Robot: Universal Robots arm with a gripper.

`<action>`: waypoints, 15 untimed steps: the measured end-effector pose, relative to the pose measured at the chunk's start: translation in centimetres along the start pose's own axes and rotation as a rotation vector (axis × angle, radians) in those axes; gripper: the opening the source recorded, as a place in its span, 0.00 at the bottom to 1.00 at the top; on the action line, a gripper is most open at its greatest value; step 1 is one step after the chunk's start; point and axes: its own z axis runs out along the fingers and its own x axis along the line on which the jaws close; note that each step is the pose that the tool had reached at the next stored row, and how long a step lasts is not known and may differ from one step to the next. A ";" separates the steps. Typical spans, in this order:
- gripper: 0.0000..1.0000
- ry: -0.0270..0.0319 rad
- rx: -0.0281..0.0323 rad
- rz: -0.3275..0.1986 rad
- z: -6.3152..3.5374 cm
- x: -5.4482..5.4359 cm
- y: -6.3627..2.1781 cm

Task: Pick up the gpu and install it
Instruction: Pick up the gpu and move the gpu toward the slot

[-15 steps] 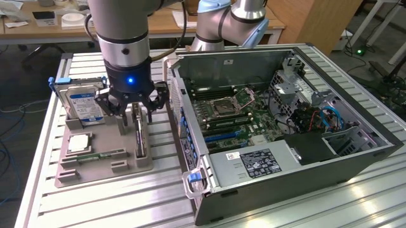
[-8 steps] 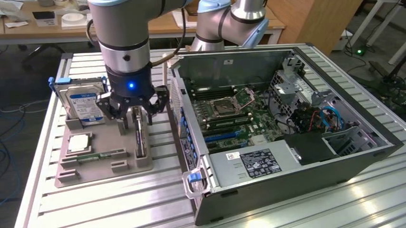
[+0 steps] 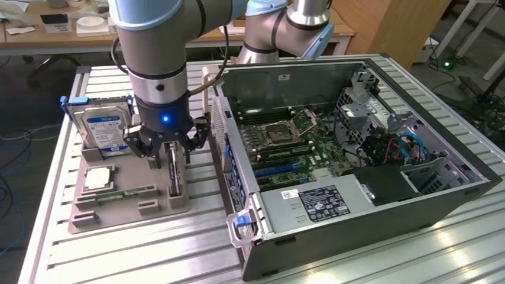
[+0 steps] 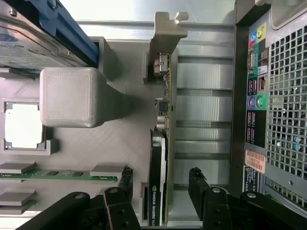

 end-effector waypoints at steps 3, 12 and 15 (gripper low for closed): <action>0.59 0.0000 -0.0002 0.000 0.00 0.0 0.00; 0.59 -0.0002 -0.0002 0.000 0.01 0.0 0.00; 0.59 -0.0003 -0.0003 0.000 0.40 0.0 -0.02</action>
